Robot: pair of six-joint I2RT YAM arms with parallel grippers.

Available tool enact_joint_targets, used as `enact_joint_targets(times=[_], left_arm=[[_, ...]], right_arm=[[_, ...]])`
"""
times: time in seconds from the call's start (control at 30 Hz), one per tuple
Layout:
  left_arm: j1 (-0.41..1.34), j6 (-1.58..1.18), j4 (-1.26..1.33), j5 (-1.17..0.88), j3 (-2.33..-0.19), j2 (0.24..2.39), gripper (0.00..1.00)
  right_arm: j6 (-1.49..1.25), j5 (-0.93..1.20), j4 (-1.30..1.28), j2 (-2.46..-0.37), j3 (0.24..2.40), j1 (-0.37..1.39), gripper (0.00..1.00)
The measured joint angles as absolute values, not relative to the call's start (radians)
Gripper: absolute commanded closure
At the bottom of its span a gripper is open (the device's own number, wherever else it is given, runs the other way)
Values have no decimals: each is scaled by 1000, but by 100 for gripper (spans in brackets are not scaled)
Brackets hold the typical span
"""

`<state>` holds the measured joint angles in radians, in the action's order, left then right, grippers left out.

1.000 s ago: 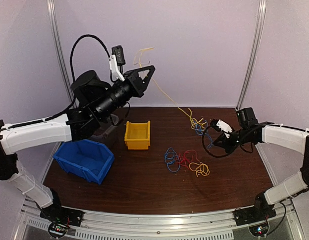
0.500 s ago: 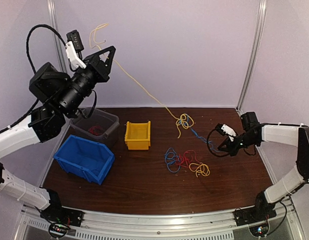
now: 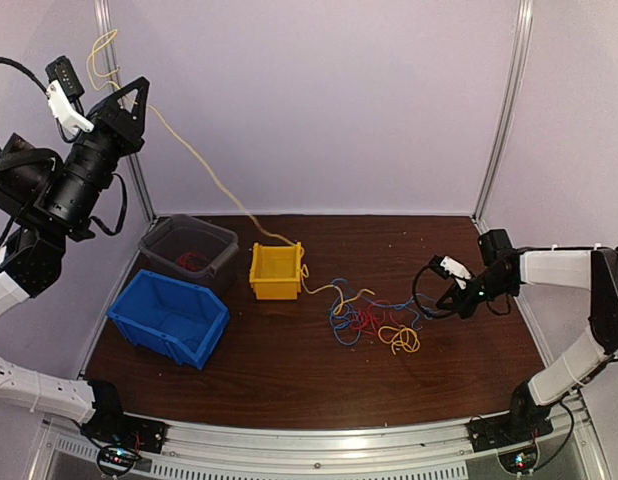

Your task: Untangle the cables

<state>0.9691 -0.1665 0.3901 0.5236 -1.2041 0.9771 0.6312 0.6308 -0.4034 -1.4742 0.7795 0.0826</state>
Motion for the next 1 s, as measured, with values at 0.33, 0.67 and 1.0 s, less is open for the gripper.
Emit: enact_joint_targets(times=[0.33, 0.67, 1.0], left_arm=[[968, -267, 348, 357, -1219, 1176, 100], [968, -386, 340, 150, -1201, 1341, 100], [968, -400, 319, 112, -1251, 1313, 100]], right_arm=[[737, 756, -722, -1406, 986, 194, 36], [546, 862, -540, -1272, 1075, 394, 26], [483, 858, -397, -1719, 1176, 463, 30]])
